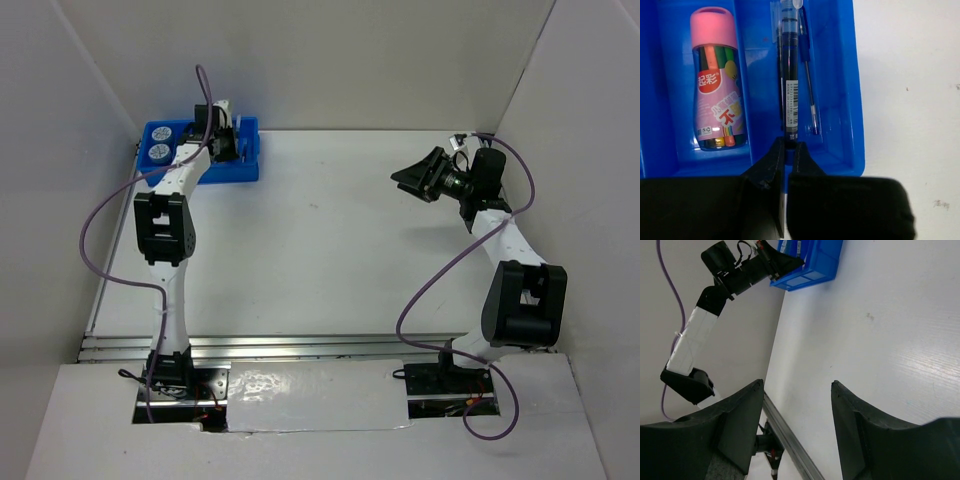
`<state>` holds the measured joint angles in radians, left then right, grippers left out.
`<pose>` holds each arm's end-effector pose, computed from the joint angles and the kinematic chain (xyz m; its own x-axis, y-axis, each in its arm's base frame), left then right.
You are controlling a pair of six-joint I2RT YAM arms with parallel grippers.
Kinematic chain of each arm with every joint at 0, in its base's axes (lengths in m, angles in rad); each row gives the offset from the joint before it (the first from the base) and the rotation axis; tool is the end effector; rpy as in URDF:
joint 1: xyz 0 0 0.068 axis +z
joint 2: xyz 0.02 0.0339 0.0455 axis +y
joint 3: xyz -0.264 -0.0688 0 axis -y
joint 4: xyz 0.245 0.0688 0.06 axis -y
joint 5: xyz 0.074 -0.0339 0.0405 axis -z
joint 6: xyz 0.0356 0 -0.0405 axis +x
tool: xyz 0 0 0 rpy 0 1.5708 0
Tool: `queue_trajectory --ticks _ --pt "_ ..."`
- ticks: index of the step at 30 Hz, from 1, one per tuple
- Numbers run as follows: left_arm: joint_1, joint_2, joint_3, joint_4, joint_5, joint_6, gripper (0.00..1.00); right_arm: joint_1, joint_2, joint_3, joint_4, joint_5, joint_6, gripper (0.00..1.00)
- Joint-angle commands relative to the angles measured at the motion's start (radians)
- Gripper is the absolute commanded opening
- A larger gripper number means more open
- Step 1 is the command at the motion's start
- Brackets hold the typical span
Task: Sort the stationery into containers
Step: Place the pen in the storage box, then reset both arms
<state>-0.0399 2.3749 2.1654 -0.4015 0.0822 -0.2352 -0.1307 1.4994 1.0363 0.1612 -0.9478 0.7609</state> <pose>0.5514 -0.0249 0.2416 -0.5824 -0.2092 -0.7855 -0.0296 0.9711 -0.2367 0.3385 -0.0153 0.2929 -0.6912 0.4967 -0.5249 -0.2984 0.4654 0.8333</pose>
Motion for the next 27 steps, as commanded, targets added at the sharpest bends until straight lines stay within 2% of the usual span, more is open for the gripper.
queue_trajectory --ticks 1,3,6,7,9,10,11,17,20,23,25,26,27 --pt "0.000 0.018 0.040 0.026 0.021 0.017 0.10 0.000 -0.018 0.024 0.006 -0.019 -0.020 0.63" --pt "0.000 0.021 0.039 0.029 0.025 0.020 0.16 0.002 -0.010 0.025 0.008 -0.022 -0.017 0.63" --pt "-0.002 0.023 0.043 0.033 0.027 0.020 0.32 0.005 -0.002 0.028 0.008 -0.025 -0.017 0.63" --pt "-0.002 0.021 0.043 0.035 0.024 0.019 0.43 0.006 0.001 0.030 0.009 -0.026 -0.017 0.63" --pt "-0.002 0.014 0.050 0.038 0.025 0.017 0.51 0.009 -0.001 0.034 0.006 -0.025 -0.021 0.63" --pt "0.000 0.010 0.053 0.038 0.025 0.016 0.60 0.011 0.001 0.034 0.005 -0.025 -0.023 0.63" --pt "-0.002 0.003 0.056 0.044 0.024 0.013 0.62 0.013 0.002 0.037 0.003 -0.026 -0.025 0.63" --pt "0.009 -0.167 0.019 0.170 0.054 -0.024 0.62 0.019 -0.007 0.051 -0.011 -0.026 -0.040 0.62" --pt "0.009 -0.288 -0.019 0.228 0.076 -0.049 0.55 0.019 -0.021 0.068 -0.046 -0.017 -0.076 0.61" --pt "-0.002 -0.414 -0.090 0.207 0.090 -0.010 0.49 0.016 -0.047 0.099 -0.138 0.006 -0.177 0.61" --pt "-0.008 -0.515 -0.180 0.167 0.109 0.055 0.60 0.011 -0.076 0.132 -0.274 0.033 -0.317 0.60" --pt "-0.012 -0.552 -0.220 0.124 0.110 0.077 0.86 0.011 -0.085 0.146 -0.328 0.071 -0.375 0.60" --pt "-0.015 -0.594 -0.274 0.110 0.116 0.121 0.99 0.013 -0.096 0.159 -0.391 0.105 -0.438 0.61"
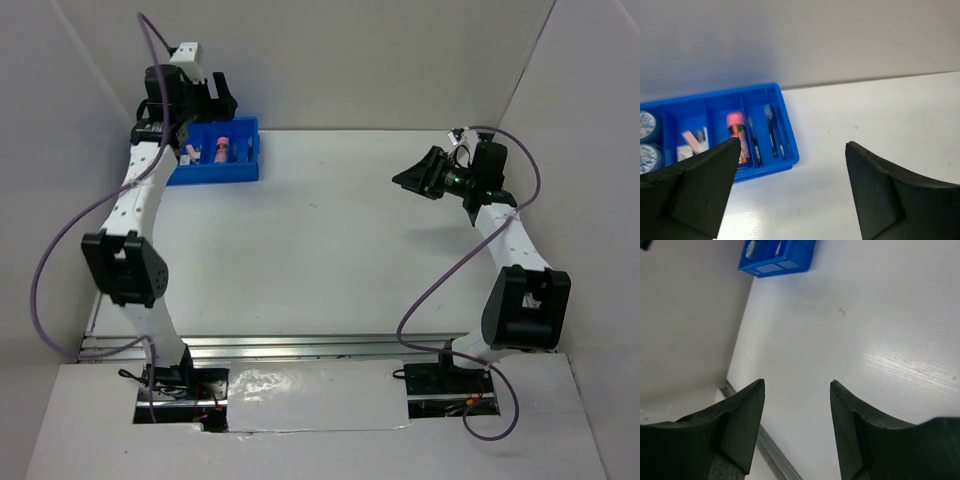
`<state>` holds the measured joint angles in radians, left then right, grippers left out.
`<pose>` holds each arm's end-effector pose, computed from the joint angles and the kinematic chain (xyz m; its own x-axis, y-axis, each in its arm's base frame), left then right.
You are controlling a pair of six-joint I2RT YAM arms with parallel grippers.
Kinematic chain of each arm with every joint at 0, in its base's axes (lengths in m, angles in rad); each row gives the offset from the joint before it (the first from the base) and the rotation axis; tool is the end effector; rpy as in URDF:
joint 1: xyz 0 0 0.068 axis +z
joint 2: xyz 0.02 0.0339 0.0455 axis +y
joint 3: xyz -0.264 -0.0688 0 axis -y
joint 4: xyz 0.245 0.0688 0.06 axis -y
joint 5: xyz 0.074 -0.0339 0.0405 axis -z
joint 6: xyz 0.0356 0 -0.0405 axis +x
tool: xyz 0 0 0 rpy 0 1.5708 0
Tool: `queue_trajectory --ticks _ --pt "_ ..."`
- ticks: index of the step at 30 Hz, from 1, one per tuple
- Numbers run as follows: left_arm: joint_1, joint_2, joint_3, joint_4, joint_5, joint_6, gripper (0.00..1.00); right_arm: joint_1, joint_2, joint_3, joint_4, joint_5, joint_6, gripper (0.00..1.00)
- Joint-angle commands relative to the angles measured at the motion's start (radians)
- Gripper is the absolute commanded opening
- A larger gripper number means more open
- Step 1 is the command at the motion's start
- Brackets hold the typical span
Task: Sort the stationery into containers
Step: Reset both arms
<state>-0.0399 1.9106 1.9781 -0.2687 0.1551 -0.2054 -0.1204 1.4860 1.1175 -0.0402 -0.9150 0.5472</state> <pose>0.4548 -0.0237 0.4170 -0.2344 -0.1923 -0.9529 0.1459 0.9622 -0.2301 0.3366 -0.0123 0.3062 -0.6745 0.4012 -0.6198 -0.3488 0.5667 0.7464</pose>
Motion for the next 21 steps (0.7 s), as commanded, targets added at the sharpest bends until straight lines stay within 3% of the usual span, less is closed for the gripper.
queue_trajectory --ticks 1,4,6,7,11,14,21 --pt "-0.018 -0.177 -0.216 -0.029 0.052 0.109 0.99 0.002 -0.096 0.096 -0.302 0.109 -0.342 0.62" --pt "-0.025 -0.423 -0.520 -0.006 0.003 0.135 0.99 -0.002 -0.203 0.065 -0.446 0.278 -0.569 0.65" --pt "-0.035 -0.513 -0.713 -0.001 -0.008 0.172 0.99 -0.005 -0.268 -0.031 -0.470 0.411 -0.648 0.84" --pt "-0.037 -0.592 -0.775 0.003 -0.021 0.184 0.99 -0.012 -0.341 -0.068 -0.464 0.456 -0.720 1.00" --pt "-0.061 -0.774 -1.054 0.028 -0.057 0.241 0.99 -0.041 -0.522 -0.273 -0.409 0.596 -0.868 1.00" --pt "-0.086 -0.883 -1.157 0.049 -0.097 0.232 0.99 -0.056 -0.650 -0.399 -0.380 0.620 -0.964 1.00" --pt "-0.078 -0.958 -1.211 0.010 -0.149 0.227 0.99 -0.048 -0.819 -0.532 -0.380 0.574 -1.047 1.00"
